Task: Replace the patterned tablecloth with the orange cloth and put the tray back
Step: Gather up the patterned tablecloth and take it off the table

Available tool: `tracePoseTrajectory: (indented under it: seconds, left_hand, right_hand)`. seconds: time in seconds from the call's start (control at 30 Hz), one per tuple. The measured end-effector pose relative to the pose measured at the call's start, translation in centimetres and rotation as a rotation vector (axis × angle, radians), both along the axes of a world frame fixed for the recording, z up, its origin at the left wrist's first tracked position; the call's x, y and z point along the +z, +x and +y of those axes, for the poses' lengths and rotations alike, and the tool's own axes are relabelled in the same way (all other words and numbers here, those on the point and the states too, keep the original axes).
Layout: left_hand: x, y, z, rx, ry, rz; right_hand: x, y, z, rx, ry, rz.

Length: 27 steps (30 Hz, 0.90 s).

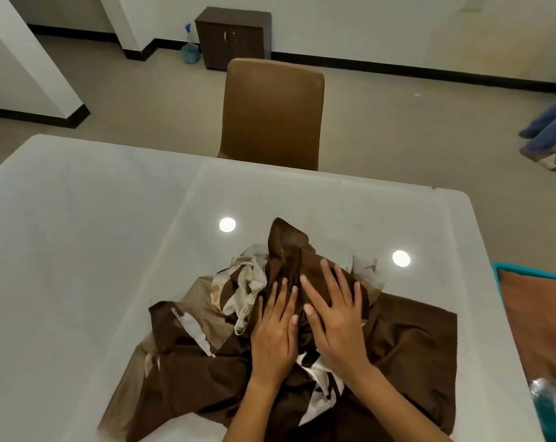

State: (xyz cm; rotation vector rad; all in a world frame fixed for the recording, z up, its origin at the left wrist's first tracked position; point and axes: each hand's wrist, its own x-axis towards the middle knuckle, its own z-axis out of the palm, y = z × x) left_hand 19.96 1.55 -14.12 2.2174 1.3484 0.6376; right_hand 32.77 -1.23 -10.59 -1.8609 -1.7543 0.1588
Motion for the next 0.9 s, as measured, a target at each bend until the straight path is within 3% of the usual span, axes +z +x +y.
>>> tracePoseTrajectory:
  seconds: [0.13, 0.3, 0.47, 0.63, 0.77, 0.9]
  left_hand:
    - [-0.2, -0.2, -0.3, 0.045, -0.011, -0.084]
    - [1.2, 0.6, -0.4, -0.026, 0.081, 0.043]
    - [1.7, 1.9, -0.2, -0.023, 0.065, 0.052]
    - [-0.2, 1.2, 0.4, 0.046, -0.029, 0.083]
    - [-0.7, 1.5, 0.6, 0.054, 0.023, 0.229]
    - [-1.2, 1.3, 0.5, 0.032, 0.045, 0.321]
  right_hand:
    - [-4.1, -0.2, 2.2, -0.004, -0.221, -0.143]
    - [-5.8, 0.7, 2.6, 0.047, -0.253, -0.264]
    - [-5.6, 0.6, 2.5, 0.067, -0.268, -0.247]
    - [-4.8, 2.9, 0.4, 0.135, -0.217, -0.046]
    - [-4.5, 6.0, -5.9, -0.017, -0.172, -0.128]
    - [-6.1, 8.4, -11.4, -0.236, -0.344, -0.144]
